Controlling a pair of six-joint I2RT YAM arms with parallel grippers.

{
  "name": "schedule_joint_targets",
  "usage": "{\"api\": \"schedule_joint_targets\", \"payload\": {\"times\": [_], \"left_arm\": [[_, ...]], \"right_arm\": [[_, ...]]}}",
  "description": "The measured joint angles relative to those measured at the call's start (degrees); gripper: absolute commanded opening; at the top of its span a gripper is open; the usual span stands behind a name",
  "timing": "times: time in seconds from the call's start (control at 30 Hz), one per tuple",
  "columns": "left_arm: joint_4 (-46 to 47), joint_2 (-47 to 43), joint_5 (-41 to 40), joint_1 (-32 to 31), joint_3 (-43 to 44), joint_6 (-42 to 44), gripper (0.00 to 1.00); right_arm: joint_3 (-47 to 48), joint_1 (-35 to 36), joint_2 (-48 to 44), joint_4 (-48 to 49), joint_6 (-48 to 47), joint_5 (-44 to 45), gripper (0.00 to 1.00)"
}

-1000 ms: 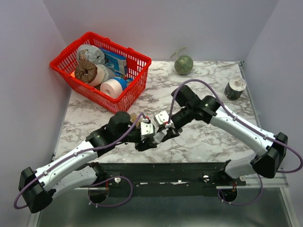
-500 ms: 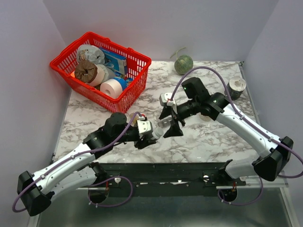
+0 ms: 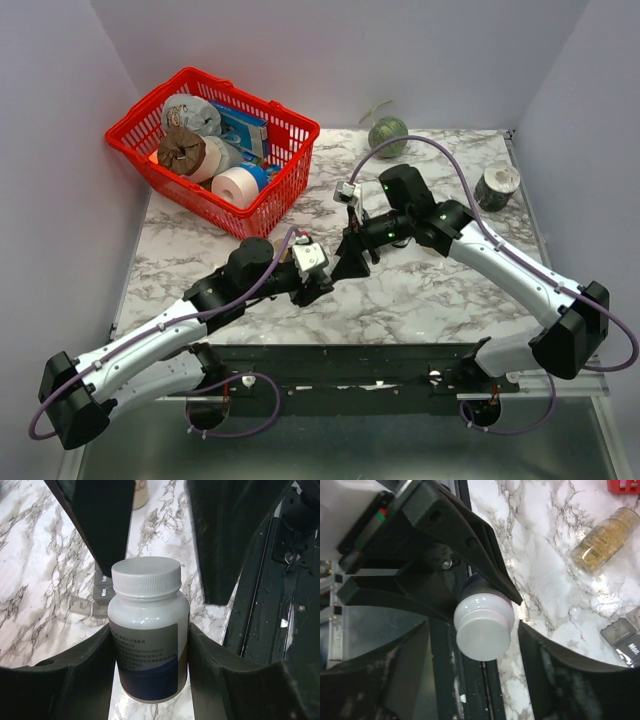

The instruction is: Sort the pills into containers

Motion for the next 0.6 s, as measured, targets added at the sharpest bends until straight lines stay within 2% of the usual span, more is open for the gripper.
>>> {"api": "schedule_joint_targets", "payload": {"times": [0.03,0.1,0.13,0.17,0.27,0.33,0.6], "left_arm": [[0.2,0.1,-0.2,0.0,0.0,-0.1,0.0],[0.5,0.2,-0.5,-0.1,0.0,-0.3,0.0],[0.3,0.2,-0.5,-0.1,0.0,-0.4,0.0],[-0.2,0.2,-0.6,-0.1,0.0,-0.4,0.0],[-0.7,0.3,-0.5,-0.2,0.0,0.0,0.0],[-1.4,0.2,0.5,-0.2,0.0,1.6,0.0],[-6.4,-2.6,9.0,-0.5,0.0,6.0,0.0]], "right_arm": [[0.0,0.1,0.6,0.1,0.6,0.0,0.58],[0.0,0.2,1.7,0.3,1.0,0.0,0.43],[0.0,0.3,2.1,0.5,1.1,0.5,0.28],[0.0,0.2,2.3,0.5,1.2,0.3,0.23],[0.6,0.2,3.0,-0.4,-0.9,0.3,0.16],[2.3,0.5,3.7,-3.3,-5.2,-0.5,0.16],[7.7,8.2,3.3,-19.5,-48.5,-0.3,0.18]]}}
